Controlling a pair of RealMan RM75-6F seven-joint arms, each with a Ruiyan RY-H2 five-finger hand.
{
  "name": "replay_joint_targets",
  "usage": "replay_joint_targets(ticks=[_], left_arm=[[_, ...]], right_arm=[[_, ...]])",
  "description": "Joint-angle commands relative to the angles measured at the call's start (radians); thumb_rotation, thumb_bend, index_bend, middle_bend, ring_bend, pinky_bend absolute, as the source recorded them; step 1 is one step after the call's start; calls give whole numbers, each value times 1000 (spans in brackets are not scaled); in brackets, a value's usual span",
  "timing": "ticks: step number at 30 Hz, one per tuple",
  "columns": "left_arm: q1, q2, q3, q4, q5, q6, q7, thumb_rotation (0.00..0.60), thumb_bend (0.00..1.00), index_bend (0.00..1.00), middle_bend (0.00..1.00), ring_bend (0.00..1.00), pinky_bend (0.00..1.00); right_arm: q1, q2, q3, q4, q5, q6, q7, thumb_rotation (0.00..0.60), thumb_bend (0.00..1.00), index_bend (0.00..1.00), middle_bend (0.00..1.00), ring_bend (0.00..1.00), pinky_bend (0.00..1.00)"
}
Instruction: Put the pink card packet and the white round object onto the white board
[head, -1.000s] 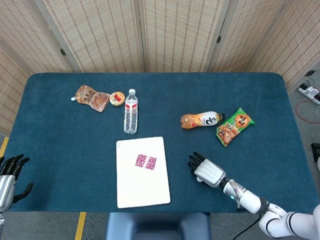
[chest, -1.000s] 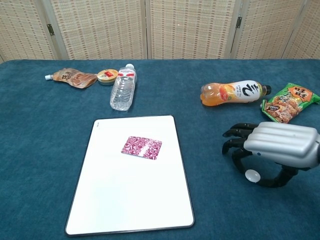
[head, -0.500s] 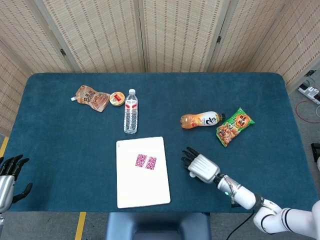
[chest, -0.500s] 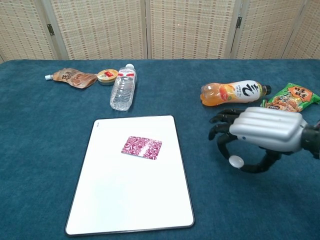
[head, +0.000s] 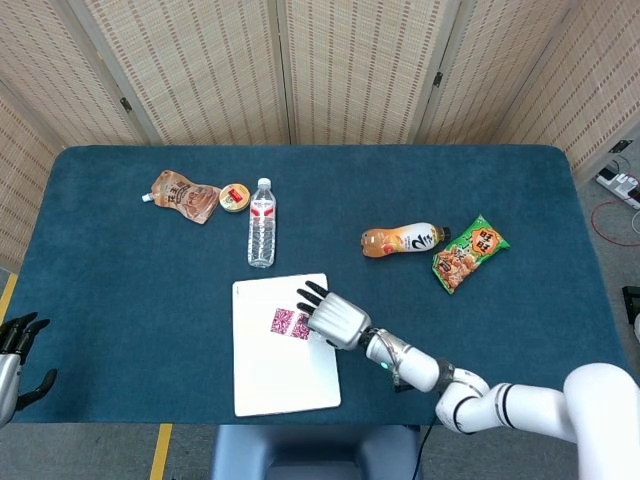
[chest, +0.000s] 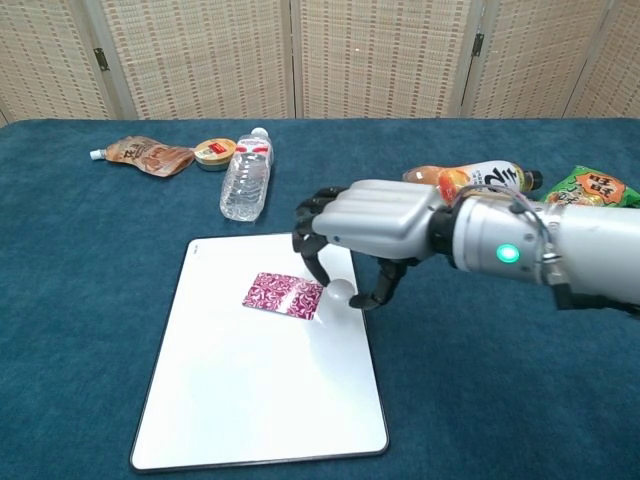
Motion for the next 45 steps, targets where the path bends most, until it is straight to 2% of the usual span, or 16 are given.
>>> replay_joint_targets(ticks=[1, 7, 11, 19, 22, 27, 32, 37, 41, 45], left_arm=[[2, 0, 0, 6, -5, -2, -5, 600, 351, 209, 148, 149, 0], [3, -1, -2, 18, -14, -8, -19, 600, 350, 209, 148, 150, 0], [1, -1, -3, 24, -18, -14, -22, 600, 350, 209, 148, 149, 0], [-2, -5, -5, 28, -19, -18, -22, 600, 351, 209, 148, 150, 0], [-4, -7, -5, 29, -18, -21, -21, 600, 351, 209, 148, 150, 0], [-12, -10, -10, 30, -15, -26, -23, 600, 351, 209, 148, 149, 0], [-16, -12, -16, 38, -21, -30, -32, 600, 350, 209, 148, 149, 0], [-27, -25, -25, 41, -19, -30, -28, 600, 351, 206, 148, 150, 0], [-38, -36, -30, 37, -12, -35, -33, 600, 350, 201, 147, 149, 0], [-54, -40, -38, 23, -3, -43, -31, 600, 350, 193, 146, 149, 0]], right_arm=[[56, -54, 39, 50, 61, -55, -56, 600, 424, 535, 223, 27, 0], [119, -122, 59, 131, 130, -101, -112, 600, 423, 531, 220, 24, 0], [150, -157, 65, 179, 165, -113, -133, 600, 423, 495, 209, 14, 0], [170, -158, 60, 177, 214, -111, -137, 600, 424, 223, 179, 0, 0], [157, -131, 48, 147, 211, -85, -130, 600, 424, 174, 179, 0, 0], [103, -49, 27, 68, 197, 10, -129, 600, 424, 167, 178, 6, 0], [-2, 96, -16, -67, 192, 151, -166, 600, 424, 171, 179, 41, 0], [-138, 265, -67, -218, 172, 326, -182, 600, 424, 179, 189, 71, 0], [-267, 387, -116, -310, 160, 469, -144, 600, 424, 179, 189, 71, 0], [-388, 466, -163, -351, 124, 605, -90, 600, 424, 179, 183, 72, 0]])
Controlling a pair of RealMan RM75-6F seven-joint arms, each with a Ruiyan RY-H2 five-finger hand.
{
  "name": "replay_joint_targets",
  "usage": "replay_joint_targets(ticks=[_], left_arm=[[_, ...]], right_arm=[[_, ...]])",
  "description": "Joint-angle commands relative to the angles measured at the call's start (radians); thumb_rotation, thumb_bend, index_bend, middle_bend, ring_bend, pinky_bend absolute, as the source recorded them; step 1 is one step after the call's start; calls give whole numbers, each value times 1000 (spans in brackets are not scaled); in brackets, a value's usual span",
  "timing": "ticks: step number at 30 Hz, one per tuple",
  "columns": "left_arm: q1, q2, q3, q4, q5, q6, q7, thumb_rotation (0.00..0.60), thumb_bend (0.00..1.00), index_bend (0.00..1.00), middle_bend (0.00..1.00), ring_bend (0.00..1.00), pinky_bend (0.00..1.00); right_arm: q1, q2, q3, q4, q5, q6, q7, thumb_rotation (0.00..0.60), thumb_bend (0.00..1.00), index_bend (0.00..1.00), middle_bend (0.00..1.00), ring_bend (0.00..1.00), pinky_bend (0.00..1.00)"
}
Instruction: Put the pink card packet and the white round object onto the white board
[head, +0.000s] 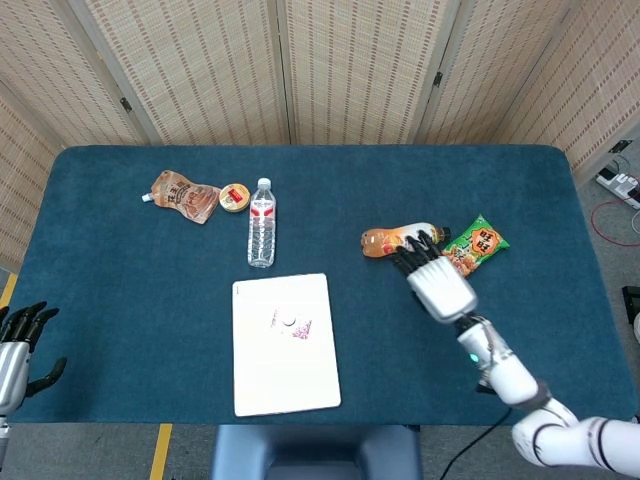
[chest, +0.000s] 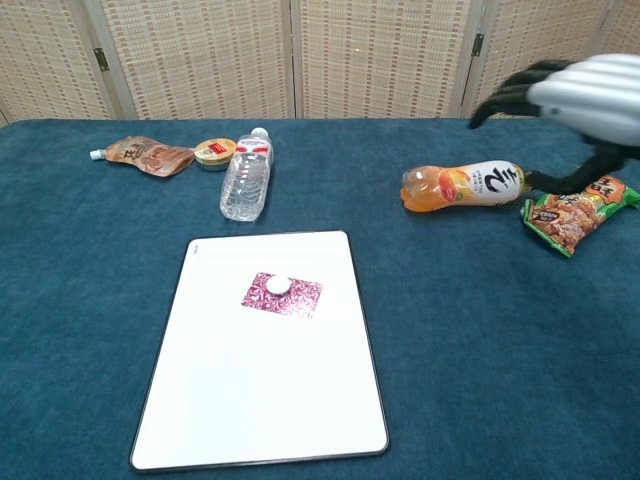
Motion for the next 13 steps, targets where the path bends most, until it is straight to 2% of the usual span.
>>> replay_joint_targets(ticks=[1, 8, 13], left_arm=[[-10, -7, -8, -7, 7, 1, 14, 600, 350, 192, 146, 149, 0], [-33, -39, -28, -32, 2, 5, 89, 600, 351, 192, 146, 149, 0], [-48, -58, -36, -38, 1, 1, 118, 600, 350, 192, 146, 149, 0]], right_arm=[[-145, 92, -67, -62, -45, 158, 64, 600, 423, 179, 180, 73, 0], [-338, 113, -119, -59, -105, 366, 162, 600, 424, 179, 176, 75, 0], [-416, 104, -129, -49, -128, 431, 216, 600, 424, 179, 176, 78, 0]])
